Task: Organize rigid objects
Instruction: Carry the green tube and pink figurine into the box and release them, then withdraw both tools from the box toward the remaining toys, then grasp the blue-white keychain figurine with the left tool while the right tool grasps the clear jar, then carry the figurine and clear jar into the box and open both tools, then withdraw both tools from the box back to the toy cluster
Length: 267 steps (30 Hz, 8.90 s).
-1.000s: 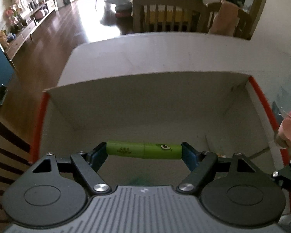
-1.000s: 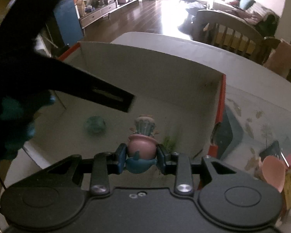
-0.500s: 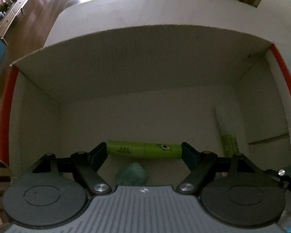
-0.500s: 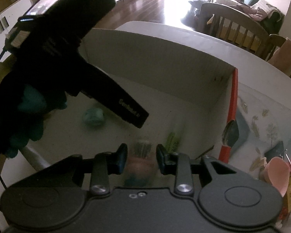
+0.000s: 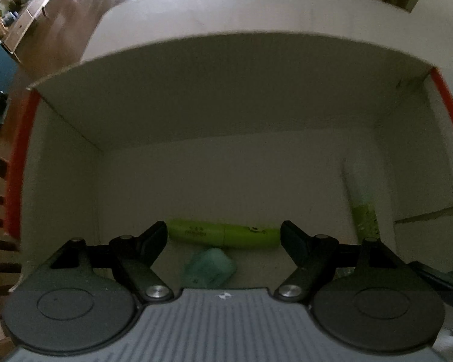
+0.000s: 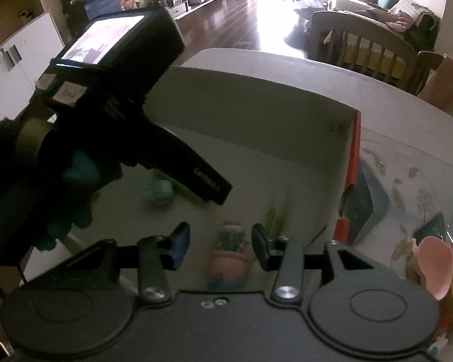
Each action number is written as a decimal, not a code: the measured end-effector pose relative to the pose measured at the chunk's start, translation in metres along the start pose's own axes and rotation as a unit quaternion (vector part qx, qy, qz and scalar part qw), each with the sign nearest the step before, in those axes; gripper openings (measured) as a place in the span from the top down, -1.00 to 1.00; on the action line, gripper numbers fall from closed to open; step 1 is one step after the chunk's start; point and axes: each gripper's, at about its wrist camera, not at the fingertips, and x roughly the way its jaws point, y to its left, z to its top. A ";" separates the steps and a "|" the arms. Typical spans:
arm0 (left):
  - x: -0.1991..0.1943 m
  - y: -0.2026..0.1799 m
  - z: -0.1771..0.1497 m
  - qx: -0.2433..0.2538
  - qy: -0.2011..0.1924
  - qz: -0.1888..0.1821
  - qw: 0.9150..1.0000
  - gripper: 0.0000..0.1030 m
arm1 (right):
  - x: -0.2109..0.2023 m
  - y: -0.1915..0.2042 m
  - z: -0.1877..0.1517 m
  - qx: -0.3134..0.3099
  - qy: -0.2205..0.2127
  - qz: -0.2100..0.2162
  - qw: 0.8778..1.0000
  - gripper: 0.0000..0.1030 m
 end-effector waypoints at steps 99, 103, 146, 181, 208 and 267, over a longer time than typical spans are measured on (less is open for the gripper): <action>-0.076 -0.278 -0.077 0.050 -0.261 -0.076 0.961 -1.00 | -0.137 -0.288 -0.143 0.066 -0.125 -0.059 0.988 -0.54; -0.057 -0.290 -0.072 0.054 -0.242 -0.072 0.966 -0.99 | -0.126 -0.296 -0.144 0.064 -0.110 -0.051 0.991 -0.45; -0.008 -0.345 -0.069 0.124 -0.179 -0.101 0.971 0.47 | -0.085 -0.296 -0.136 0.048 -0.067 -0.049 0.995 0.22; -0.127 -0.221 -0.080 0.033 -0.240 -0.122 0.963 0.47 | -0.179 -0.204 -0.111 0.050 -0.109 -0.012 0.993 0.22; -0.169 -0.042 -0.080 -0.009 -0.283 -0.047 0.958 0.47 | -0.131 -0.060 -0.019 -0.007 -0.126 0.014 0.992 0.22; -0.053 0.024 -0.067 0.000 -0.102 0.028 0.994 0.47 | -0.006 -0.008 0.000 -0.027 0.002 0.020 0.999 -0.18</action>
